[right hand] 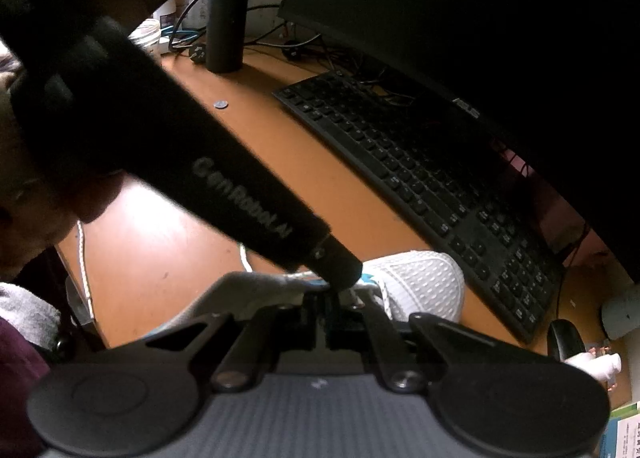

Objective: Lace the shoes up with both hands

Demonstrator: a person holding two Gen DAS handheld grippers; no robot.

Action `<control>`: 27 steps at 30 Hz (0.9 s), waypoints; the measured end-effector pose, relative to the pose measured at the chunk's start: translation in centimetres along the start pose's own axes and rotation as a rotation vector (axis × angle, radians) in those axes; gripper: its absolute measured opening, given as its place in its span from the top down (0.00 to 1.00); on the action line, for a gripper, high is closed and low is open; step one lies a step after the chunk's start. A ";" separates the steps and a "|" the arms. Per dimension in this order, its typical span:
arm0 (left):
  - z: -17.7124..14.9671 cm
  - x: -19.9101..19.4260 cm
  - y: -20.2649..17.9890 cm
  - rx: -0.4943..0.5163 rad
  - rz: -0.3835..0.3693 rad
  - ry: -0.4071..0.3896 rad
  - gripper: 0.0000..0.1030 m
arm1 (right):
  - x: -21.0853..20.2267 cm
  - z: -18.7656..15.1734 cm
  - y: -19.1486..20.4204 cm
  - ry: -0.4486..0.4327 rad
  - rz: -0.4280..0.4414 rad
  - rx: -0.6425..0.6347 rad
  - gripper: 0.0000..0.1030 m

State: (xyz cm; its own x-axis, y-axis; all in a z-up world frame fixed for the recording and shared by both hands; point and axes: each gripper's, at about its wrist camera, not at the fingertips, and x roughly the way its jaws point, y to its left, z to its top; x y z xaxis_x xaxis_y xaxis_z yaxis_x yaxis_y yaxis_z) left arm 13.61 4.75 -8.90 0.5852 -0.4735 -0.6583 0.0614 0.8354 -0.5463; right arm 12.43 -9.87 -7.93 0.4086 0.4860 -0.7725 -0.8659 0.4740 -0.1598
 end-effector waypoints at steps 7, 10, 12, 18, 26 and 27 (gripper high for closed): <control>-0.1 -0.4 0.1 -0.014 0.000 -0.017 1.00 | 0.0 -0.1 -0.1 -0.004 -0.001 0.009 0.96; 0.2 -1.6 -0.3 0.034 0.033 -0.066 1.00 | -0.2 -0.2 0.0 0.001 -0.023 0.010 0.83; 0.6 -3.1 -0.1 0.058 0.064 -0.111 1.00 | -0.7 -0.5 0.0 -0.001 -0.054 0.012 0.63; 2.7 -10.7 2.4 0.077 0.237 -0.294 1.00 | -2.2 -2.7 -0.2 0.014 -0.156 0.023 0.60; 3.2 -23.0 8.8 -0.011 0.571 -0.477 1.00 | -2.8 -3.6 -0.8 0.014 -0.183 0.070 0.60; 3.1 -23.6 9.1 -0.018 0.587 -0.482 1.00 | -2.8 -3.6 -0.7 0.013 -0.181 0.071 0.60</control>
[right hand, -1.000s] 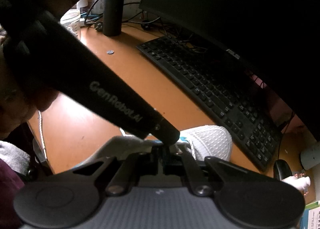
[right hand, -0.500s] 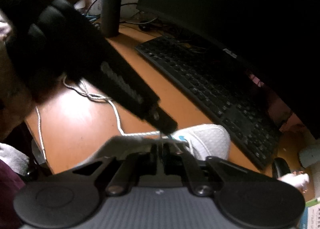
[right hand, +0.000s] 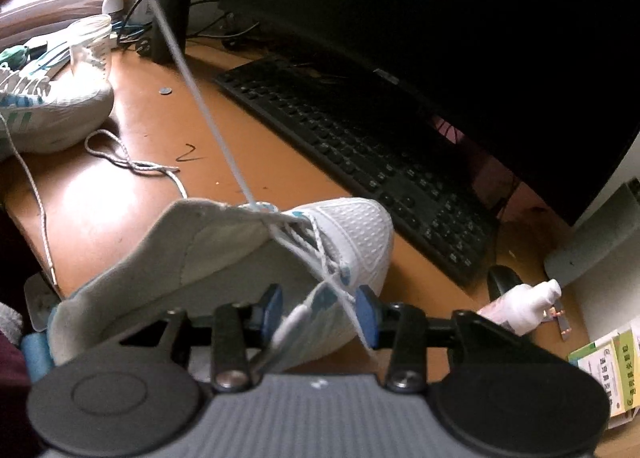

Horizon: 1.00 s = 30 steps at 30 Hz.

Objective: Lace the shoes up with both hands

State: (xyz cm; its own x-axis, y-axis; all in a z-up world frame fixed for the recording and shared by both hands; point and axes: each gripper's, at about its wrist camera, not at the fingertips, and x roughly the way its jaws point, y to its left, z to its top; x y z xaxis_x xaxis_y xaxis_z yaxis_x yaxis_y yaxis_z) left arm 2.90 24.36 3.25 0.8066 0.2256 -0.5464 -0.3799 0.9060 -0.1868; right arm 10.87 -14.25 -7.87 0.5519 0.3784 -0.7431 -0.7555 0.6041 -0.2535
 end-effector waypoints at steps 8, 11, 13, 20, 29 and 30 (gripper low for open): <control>-0.5 -3.8 4.7 -0.029 0.219 -0.035 1.00 | 0.0 -0.2 -0.6 -0.002 0.021 0.020 0.60; -0.8 -3.7 3.7 -0.014 0.219 -0.008 1.00 | 0.1 -0.2 -0.5 -0.001 0.022 0.021 0.60; -1.1 -3.4 2.4 0.006 0.158 0.021 1.00 | 0.1 -0.1 -0.6 0.004 0.024 0.023 0.60; -4.4 -1.4 -5.4 0.099 -0.215 0.204 1.00 | -1.7 0.6 -1.6 -0.059 0.077 0.100 0.60; -10.5 7.0 -7.5 0.207 -0.212 0.455 1.00 | -2.7 3.6 -2.4 -0.110 0.129 0.152 0.60; -11.0 7.7 -7.8 0.230 -0.189 0.469 1.00 | -2.5 4.0 -2.2 -0.110 0.136 0.148 0.60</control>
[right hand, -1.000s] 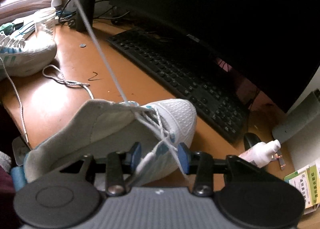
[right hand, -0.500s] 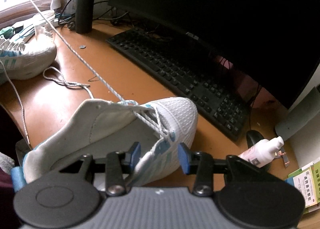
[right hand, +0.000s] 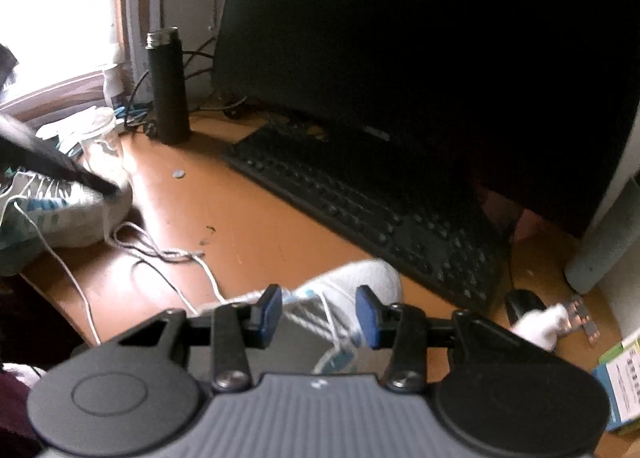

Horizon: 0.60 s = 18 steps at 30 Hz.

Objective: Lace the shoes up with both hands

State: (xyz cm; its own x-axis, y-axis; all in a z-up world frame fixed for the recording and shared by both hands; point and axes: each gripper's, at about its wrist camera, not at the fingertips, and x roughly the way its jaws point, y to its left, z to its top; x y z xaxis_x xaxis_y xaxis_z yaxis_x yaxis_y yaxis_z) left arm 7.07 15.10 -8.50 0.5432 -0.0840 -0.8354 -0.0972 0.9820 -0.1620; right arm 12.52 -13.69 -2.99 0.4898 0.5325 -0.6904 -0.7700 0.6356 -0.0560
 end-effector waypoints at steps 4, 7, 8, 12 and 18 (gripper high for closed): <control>0.1 0.9 -1.7 0.115 -0.015 -0.002 0.89 | 1.1 1.2 1.5 0.006 0.031 -0.031 0.60; 1.1 2.5 -1.8 0.153 -0.039 0.023 0.89 | 1.8 1.4 2.2 0.017 0.044 -0.035 0.59; 1.5 3.4 -1.8 0.174 -0.047 0.040 0.89 | 1.9 1.3 2.3 0.024 0.043 -0.034 0.59; 2.3 5.9 -2.7 0.249 -0.049 0.097 0.89 | 2.3 1.0 2.3 0.049 0.031 -0.011 0.58; 2.6 7.3 -3.4 0.311 -0.012 0.136 0.89 | 2.2 0.5 1.6 0.066 0.009 0.039 0.58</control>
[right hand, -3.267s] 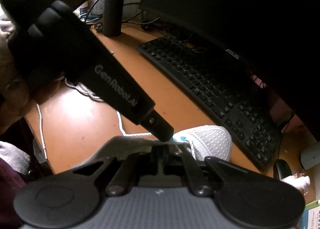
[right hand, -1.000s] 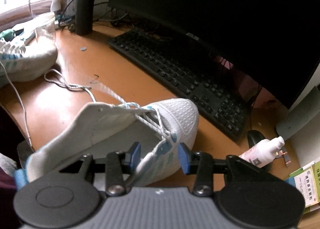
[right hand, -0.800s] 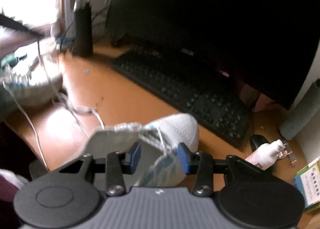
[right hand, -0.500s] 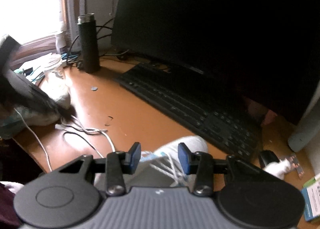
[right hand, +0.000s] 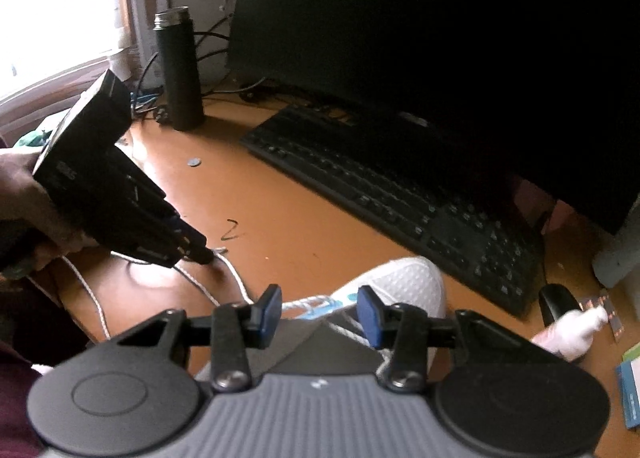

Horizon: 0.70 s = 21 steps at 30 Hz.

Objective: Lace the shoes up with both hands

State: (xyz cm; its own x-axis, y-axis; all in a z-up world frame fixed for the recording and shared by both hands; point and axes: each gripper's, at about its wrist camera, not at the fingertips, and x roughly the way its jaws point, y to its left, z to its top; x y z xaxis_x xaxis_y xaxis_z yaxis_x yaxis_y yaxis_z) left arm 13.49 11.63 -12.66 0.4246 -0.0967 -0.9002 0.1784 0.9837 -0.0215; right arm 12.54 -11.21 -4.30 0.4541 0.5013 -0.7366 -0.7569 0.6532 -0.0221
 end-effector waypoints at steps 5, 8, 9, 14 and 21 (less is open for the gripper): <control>0.2 0.4 -0.1 0.024 0.028 0.010 0.99 | -0.1 -0.3 -0.2 -0.001 -0.005 0.022 0.58; 0.6 -1.3 0.2 -0.001 0.020 -0.039 0.99 | -0.3 -0.4 -0.2 -0.005 -0.003 0.029 0.58; 0.9 -2.1 0.3 -0.005 0.022 -0.067 0.99 | -0.5 -0.5 -0.3 -0.009 -0.002 0.037 0.58; 2.7 -5.9 0.2 -0.041 0.006 -0.211 0.99 | -1.2 -0.8 -1.0 -0.018 0.005 0.089 0.58; 4.1 -9.6 -1.7 -0.064 -0.113 -0.371 0.99 | -3.3 -0.9 -3.5 -0.079 0.053 0.257 0.58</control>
State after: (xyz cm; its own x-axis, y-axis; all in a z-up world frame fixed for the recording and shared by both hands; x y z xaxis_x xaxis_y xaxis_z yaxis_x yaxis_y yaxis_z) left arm 12.75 10.26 -2.17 0.6994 -0.2412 -0.6728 0.1916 0.9701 -0.1487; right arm 13.27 -15.70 -2.41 0.4601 0.5747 -0.6768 -0.6411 0.7424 0.1946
